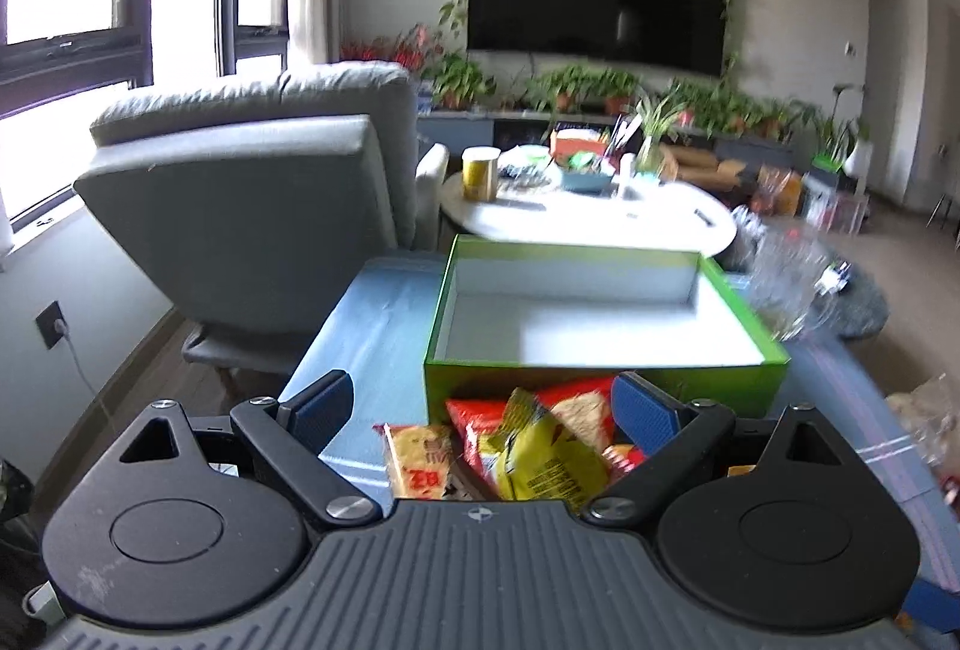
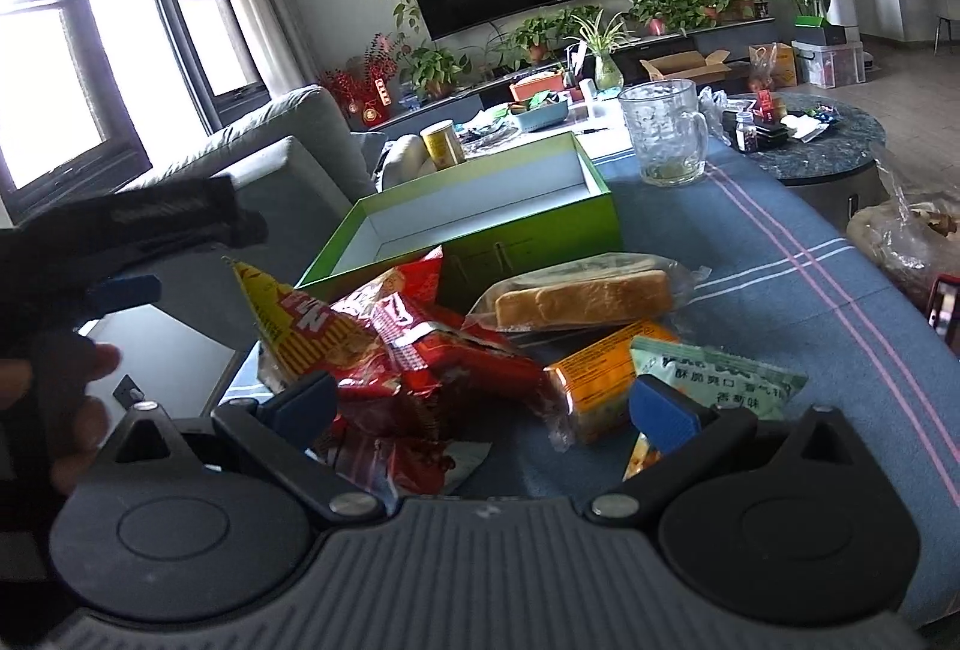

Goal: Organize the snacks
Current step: 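Reach the right tool to the red-yellow cracker bag and grasp it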

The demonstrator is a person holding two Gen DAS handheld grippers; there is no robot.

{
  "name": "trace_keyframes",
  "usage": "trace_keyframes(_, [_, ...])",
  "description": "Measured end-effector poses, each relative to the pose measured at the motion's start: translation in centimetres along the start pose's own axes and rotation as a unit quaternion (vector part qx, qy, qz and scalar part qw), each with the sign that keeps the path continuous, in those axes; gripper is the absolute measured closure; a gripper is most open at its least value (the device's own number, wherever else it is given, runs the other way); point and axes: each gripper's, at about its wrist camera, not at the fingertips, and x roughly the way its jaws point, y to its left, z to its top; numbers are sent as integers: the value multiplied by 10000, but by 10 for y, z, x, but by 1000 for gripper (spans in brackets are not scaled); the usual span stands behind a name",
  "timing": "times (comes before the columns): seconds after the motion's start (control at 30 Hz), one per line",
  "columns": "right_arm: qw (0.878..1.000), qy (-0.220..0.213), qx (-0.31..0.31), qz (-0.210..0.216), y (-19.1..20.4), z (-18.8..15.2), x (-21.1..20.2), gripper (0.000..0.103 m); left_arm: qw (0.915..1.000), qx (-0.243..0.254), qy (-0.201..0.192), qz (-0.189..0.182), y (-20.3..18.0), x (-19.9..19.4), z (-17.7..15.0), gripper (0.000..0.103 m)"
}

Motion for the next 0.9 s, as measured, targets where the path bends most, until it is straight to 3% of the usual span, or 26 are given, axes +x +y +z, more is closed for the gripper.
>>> trace_keyframes(0.27, [9998, 155, 103, -36, -6, -1, 11, 30, 9991, -75, 336, 227, 24, 12, -29, 11])
trace_keyframes(0.53, [9997, 219, 55, 0, 0, -4, 12, 31, 9947, -150, 953, 343, 56, 12, -76, 11])
trace_keyframes(0.9, [9991, 211, -164, 341, 13, -2, 8, 31, 9960, -184, 868, 112, 73, -15, -84, 11])
